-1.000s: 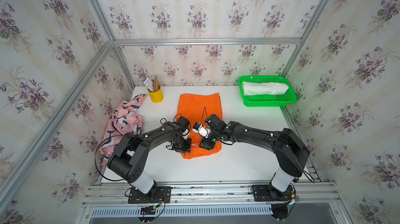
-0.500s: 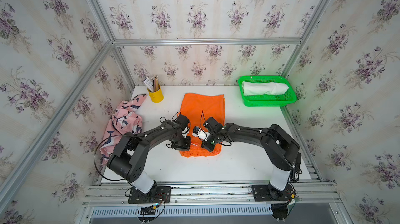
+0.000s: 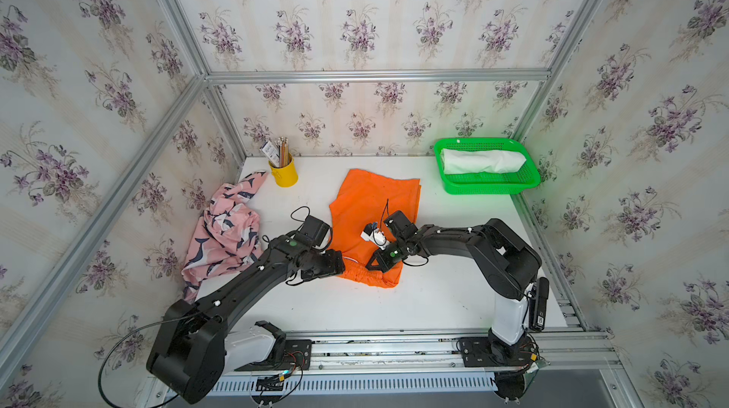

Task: Roll up the shorts
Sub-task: Roll the shorts at the center of the board.

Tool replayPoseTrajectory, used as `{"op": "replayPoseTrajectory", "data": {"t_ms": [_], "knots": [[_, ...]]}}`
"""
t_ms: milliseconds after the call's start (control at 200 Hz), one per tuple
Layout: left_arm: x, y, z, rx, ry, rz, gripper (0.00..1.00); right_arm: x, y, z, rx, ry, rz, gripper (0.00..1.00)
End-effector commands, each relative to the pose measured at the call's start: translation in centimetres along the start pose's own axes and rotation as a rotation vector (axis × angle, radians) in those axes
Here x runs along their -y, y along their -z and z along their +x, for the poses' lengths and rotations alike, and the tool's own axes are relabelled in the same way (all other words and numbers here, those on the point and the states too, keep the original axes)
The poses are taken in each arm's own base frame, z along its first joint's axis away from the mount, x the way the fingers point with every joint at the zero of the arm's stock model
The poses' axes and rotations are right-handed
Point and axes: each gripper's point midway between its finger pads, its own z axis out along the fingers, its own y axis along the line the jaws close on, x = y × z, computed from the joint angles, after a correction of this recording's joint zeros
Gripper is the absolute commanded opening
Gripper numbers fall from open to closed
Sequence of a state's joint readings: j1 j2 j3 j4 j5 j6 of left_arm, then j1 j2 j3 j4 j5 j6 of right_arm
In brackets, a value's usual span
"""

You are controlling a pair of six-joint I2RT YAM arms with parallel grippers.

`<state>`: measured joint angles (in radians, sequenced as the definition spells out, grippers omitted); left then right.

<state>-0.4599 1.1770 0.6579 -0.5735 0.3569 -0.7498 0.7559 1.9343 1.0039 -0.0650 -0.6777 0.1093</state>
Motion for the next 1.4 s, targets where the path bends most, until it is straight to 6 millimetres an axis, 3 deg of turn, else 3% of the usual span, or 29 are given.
{"op": "replayPoseTrajectory", "data": {"t_ms": [0,265,445,500,599,774,884,1049,1294,1394], "knots": [[2.8,-0.6,-1.1,0.06,0.137,0.189,0.85,2.0,-0.5,3.6,-0.116,-0.13,0.082,0.0],[0.6,-3.9,-1.3,0.101,0.295,0.184,0.88,1.2,-0.3,4.4,-0.136,-0.12,0.046,0.0],[0.1,-5.2,-2.1,0.1,0.265,0.14,0.64,1.2,0.3,5.7,-0.177,-0.079,0.055,0.01],[0.0,-5.4,-2.2,0.1,0.251,0.13,0.52,1.5,0.6,5.8,-0.18,-0.067,0.086,0.01],[0.3,-5.4,-2.2,0.087,0.235,0.132,0.37,1.7,1.8,4.2,-0.128,-0.034,0.168,0.1],[0.1,-5.0,-2.0,0.081,0.229,0.115,0.35,-0.9,5.8,-0.4,0.066,0.181,0.396,0.35],[0.1,-4.6,-1.8,0.062,0.215,0.095,0.36,-2.9,7.0,-1.3,0.113,0.356,0.55,0.42],[0.5,-4.5,-1.6,0.033,0.208,0.095,0.36,-5.8,4.9,-0.3,0.116,0.602,0.665,0.56],[0.7,-4.7,-1.4,0.013,0.219,0.11,0.35,-6.6,1.0,0.8,0.12,0.792,0.744,0.75],[0.9,-4.7,-1.3,0.007,0.218,0.113,0.36,-6.1,-0.6,1.7,0.104,0.859,0.781,0.77]]}}
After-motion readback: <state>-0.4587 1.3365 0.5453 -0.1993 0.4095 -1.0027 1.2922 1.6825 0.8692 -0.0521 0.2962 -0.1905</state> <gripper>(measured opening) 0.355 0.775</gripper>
